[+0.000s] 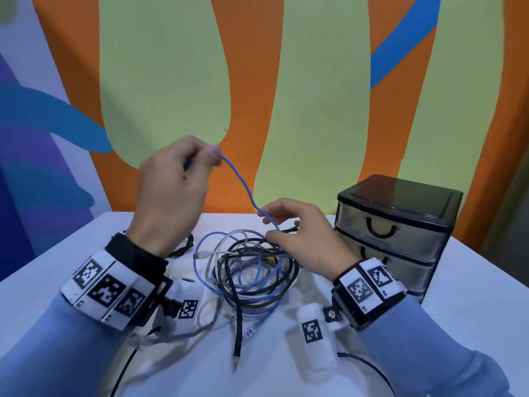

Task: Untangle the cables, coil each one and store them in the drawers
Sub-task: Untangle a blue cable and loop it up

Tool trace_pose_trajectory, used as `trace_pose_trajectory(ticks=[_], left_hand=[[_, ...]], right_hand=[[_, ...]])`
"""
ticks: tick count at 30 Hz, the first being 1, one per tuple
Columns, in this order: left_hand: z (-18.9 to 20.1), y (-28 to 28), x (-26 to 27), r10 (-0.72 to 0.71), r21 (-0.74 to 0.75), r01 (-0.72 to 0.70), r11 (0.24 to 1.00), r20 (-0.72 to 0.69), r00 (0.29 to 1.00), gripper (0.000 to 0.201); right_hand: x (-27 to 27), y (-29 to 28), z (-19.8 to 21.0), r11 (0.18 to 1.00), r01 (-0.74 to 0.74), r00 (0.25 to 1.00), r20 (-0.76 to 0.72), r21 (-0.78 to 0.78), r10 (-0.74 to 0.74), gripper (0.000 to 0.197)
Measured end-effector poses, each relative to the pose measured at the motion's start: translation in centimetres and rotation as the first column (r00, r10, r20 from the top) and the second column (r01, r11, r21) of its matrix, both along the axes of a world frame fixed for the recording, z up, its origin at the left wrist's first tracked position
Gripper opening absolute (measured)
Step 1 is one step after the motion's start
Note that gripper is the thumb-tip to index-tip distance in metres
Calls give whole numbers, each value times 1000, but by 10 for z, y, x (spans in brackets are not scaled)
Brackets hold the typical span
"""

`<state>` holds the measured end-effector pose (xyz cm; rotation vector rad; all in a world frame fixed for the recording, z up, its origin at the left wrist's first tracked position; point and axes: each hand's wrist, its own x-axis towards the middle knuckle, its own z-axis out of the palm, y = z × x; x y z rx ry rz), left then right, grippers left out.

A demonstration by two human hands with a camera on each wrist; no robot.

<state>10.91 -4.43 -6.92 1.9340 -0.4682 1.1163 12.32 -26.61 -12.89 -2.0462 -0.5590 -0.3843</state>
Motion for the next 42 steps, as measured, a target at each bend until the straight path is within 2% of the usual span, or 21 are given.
trace_pose_trajectory(ticks=[3,5,7,10,13,16,18,20,22,24,25,27,29,31,33,35,37,40,42], left_hand=[[6,15,5,42,-234,-24,972,70,997,29],[11,33,12,63,-428,-10,904,110,992,29],[15,54,18,112,-552,-51,832,77,991,33],[13,70,25,47,-600,-63,797,-43,998,32],[9,63,28,-47,-596,-63,800,-168,985,28],[11,56,25,-97,-584,-43,811,-207,974,28],[13,54,23,-83,-517,-47,855,-224,971,28],[13,52,20,-118,-410,-15,912,-298,947,28],[12,46,16,-157,-266,41,963,-431,888,27],[11,39,12,-168,-130,114,985,-558,813,22],[9,35,11,-162,-87,137,987,-582,797,21],[6,29,11,-149,-45,146,988,-508,848,34],[6,20,7,-178,-53,170,984,-315,932,48],[8,12,0,-239,-84,230,970,-123,963,48],[10,7,-8,-227,27,226,974,10,974,39],[8,2,-11,-188,291,165,942,52,981,39],[1,-2,-8,-102,517,70,853,32,994,41],[-8,-3,-2,81,670,-104,735,66,995,40],[-8,1,-2,101,680,-115,724,59,993,41]], right_hand=[[-1,-1,1,1000,-15,998,-59,27,17,28],[0,0,-1,1000,-3,994,-113,-5,2,20],[1,0,-2,999,42,989,-141,-21,-44,15],[5,-1,-4,999,38,989,-145,-2,-38,18],[5,1,-5,998,-62,975,-216,0,60,8],[7,1,-11,997,-52,977,-208,-63,38,19],[9,0,-13,997,-18,988,-156,-71,7,23],[10,-1,-11,998,56,997,-59,-5,-56,22],[8,0,-5,984,139,988,49,115,-145,19],[7,1,0,960,168,978,86,226,-191,17],[6,2,1,954,161,978,89,254,-188,17],[4,3,0,964,142,980,105,223,-168,15],[1,4,-1,983,104,985,119,148,-122,15],[0,4,-1,993,65,988,133,96,-77,18],[-4,5,2,997,39,985,164,69,-50,19],[-8,8,6,998,-25,978,208,49,14,19],[-10,12,7,994,-104,965,245,32,93,19],[-10,14,6,983,-161,966,220,88,138,18],[-9,13,4,982,-159,971,196,106,136,16]])
